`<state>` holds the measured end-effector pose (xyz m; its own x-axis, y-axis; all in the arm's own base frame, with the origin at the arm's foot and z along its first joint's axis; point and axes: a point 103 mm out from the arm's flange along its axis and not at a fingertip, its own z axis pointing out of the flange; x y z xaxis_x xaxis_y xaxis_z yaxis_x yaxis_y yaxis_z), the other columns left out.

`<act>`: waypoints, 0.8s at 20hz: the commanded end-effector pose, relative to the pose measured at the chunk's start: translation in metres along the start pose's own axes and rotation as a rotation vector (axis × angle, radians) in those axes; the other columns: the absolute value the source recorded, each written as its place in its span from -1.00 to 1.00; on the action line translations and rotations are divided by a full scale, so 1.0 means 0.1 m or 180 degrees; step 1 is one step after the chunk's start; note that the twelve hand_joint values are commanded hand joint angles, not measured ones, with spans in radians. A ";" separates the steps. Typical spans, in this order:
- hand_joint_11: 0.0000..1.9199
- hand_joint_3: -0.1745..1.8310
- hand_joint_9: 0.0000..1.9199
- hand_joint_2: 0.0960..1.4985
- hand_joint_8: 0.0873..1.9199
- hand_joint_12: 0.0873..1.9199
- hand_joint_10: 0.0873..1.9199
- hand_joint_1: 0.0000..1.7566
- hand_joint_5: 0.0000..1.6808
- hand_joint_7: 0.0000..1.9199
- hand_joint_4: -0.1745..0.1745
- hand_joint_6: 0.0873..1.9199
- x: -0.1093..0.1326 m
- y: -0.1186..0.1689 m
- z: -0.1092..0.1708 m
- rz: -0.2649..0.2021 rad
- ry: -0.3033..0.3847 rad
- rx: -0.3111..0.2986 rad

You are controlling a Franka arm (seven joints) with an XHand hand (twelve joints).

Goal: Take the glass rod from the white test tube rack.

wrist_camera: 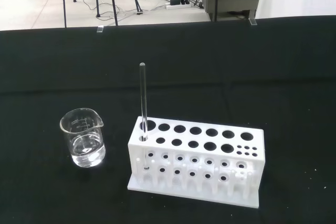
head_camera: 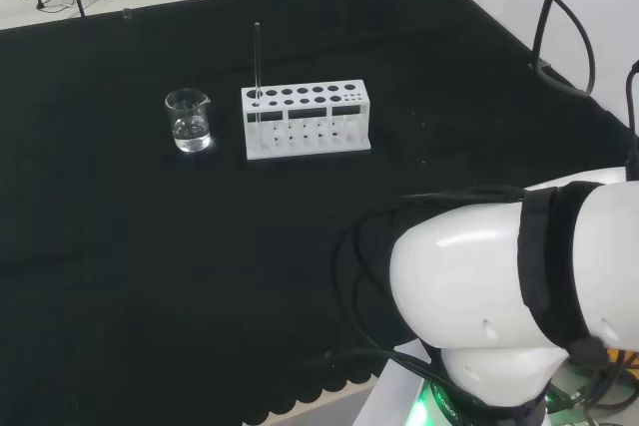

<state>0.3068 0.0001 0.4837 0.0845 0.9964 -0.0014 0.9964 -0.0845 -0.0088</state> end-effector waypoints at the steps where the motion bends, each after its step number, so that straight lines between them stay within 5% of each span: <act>1: -0.71 -0.85 -0.70 0.42 -0.56 -0.11 -0.44 -0.15 -0.81 -0.81 -0.68 -0.92 0.00 0.01 0.02 -0.0023 -0.0028 -0.0047; 4: -0.97 -0.85 -0.97 0.42 -0.72 -0.07 -0.46 -0.27 -0.98 -0.98 -0.62 -1.00 0.00 0.05 0.04 -0.0019 -0.0006 -0.0058; 10: -1.00 -0.86 -1.00 0.42 -0.68 0.01 -0.38 -0.28 -0.98 -1.00 -0.61 -1.00 0.06 0.21 0.06 -0.0115 0.0102 -0.0038; 16: -1.00 -0.86 -1.00 0.43 -0.58 0.22 -0.19 -0.30 -0.96 -1.00 -0.61 -1.00 0.16 0.66 0.11 -0.0227 0.0126 0.0048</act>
<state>0.3288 0.0030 0.4752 0.0584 0.9982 0.0097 0.9982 -0.0583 -0.0158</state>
